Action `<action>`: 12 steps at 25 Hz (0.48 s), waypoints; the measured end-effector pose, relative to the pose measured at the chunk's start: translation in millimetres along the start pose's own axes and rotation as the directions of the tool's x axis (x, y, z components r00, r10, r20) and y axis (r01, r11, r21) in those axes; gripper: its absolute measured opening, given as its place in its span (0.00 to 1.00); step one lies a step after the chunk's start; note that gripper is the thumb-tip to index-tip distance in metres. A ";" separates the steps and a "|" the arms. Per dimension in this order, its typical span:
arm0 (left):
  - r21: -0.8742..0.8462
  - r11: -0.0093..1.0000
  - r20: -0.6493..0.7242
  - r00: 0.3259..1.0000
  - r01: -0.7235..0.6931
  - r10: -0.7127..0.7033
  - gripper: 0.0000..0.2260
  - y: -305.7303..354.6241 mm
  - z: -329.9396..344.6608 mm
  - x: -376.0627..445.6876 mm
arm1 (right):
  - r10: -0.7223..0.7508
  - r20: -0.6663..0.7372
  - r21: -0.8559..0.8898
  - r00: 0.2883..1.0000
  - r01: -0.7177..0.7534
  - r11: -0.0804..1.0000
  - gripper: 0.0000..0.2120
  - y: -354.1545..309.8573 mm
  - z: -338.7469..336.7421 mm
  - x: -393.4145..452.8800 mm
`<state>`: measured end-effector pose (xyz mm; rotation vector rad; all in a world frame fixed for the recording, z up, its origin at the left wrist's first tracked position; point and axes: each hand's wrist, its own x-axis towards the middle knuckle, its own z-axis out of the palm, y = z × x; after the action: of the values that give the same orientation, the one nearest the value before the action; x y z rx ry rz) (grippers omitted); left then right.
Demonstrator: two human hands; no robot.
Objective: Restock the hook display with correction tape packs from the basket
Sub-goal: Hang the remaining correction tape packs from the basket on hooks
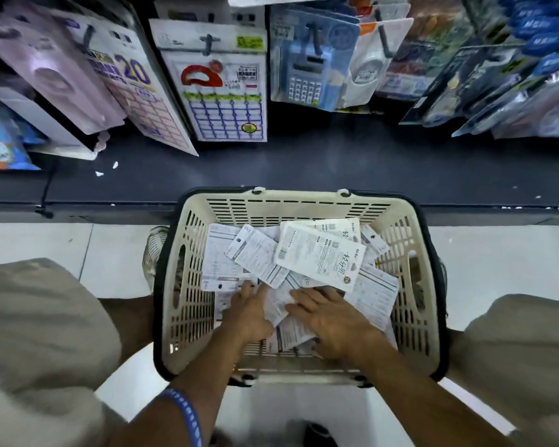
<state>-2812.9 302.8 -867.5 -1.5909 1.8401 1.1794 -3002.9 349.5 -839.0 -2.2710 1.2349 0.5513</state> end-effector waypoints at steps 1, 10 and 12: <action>-0.058 0.998 -0.030 1.000 0.002 -0.004 0.36 -2.3 -2.4 2.0 | -0.004 -0.020 -0.076 1.000 0.003 0.997 0.42 0.4 3.8 1.6; -0.571 0.810 -0.256 0.907 0.136 -0.334 0.16 -8.1 -26.6 -0.6 | 0.028 -0.209 -0.342 0.977 -0.100 0.934 0.36 -17.6 13.9 45.0; -0.697 0.702 -0.277 0.846 0.150 -0.456 0.15 -11.1 -32.4 0.0 | -0.018 -0.296 -0.346 0.955 -0.089 0.934 0.30 -11.6 8.2 46.8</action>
<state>-2795.8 276.6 -853.4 -2.6355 1.3180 1.4860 -2970.2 329.2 -869.1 -2.7202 1.4148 0.4929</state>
